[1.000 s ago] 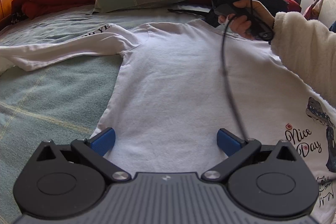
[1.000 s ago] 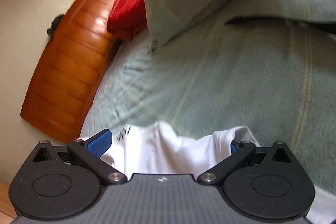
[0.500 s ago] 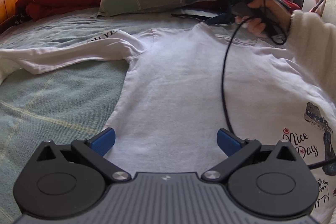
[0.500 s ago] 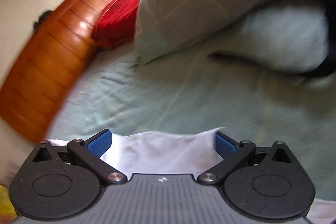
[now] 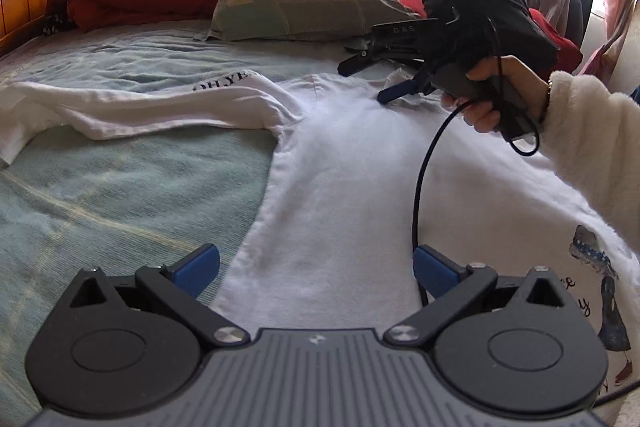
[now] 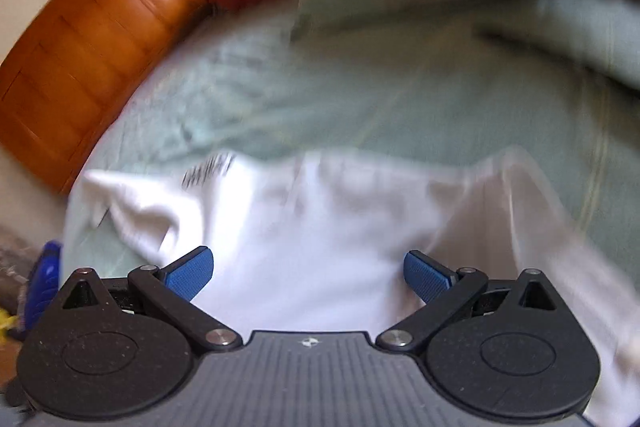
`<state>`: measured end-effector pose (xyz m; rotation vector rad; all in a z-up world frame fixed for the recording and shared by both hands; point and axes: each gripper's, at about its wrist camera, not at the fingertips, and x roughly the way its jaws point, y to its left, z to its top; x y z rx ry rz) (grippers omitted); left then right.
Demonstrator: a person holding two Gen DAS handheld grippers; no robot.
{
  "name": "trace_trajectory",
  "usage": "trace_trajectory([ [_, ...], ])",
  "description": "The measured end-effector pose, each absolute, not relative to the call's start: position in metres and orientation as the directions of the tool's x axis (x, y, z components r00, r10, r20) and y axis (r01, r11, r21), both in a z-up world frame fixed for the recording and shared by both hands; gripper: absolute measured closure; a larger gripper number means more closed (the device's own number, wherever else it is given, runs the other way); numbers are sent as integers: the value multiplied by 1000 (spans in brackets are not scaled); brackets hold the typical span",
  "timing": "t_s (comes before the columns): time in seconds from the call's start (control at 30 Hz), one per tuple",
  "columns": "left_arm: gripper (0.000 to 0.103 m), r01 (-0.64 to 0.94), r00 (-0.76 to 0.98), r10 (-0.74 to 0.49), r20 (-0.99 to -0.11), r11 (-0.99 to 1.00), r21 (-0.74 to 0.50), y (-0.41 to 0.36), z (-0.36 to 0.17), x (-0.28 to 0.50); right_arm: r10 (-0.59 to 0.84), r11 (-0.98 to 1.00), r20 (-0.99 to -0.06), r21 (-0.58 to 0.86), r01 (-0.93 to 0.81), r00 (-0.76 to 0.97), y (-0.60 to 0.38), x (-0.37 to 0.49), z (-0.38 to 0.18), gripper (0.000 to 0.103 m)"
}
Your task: Fold clothes
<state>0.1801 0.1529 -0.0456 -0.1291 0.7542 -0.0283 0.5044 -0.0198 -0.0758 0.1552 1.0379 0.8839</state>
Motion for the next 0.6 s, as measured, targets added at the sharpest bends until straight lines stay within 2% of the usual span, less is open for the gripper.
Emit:
trace_trajectory([
  [0.1, 1, -7, 735, -69, -675, 994, -109, 160, -34, 180, 677, 678, -698, 470, -565, 232, -30, 497, -61, 0],
  [0.27, 1, 121, 747, -156, -647, 988, -99, 157, -14, 206, 517, 745, -783, 212, -633, 346, -72, 448, -26, 0],
  [0.37, 1, 245, 735, -234, -636, 967, -72, 140, -14, 250, 431, 764, -810, 93, -638, 398, -103, 411, -26, 0],
  [0.5, 1, 242, 706, -257, -660, 963, -116, 128, -43, 308, 326, 808, -822, -13, -589, 466, -134, 365, -38, 0],
  [0.6, 1, 239, 684, -275, -676, 960, -149, 119, -66, 352, 316, 825, -802, -32, -565, 507, -153, 337, -40, 0],
])
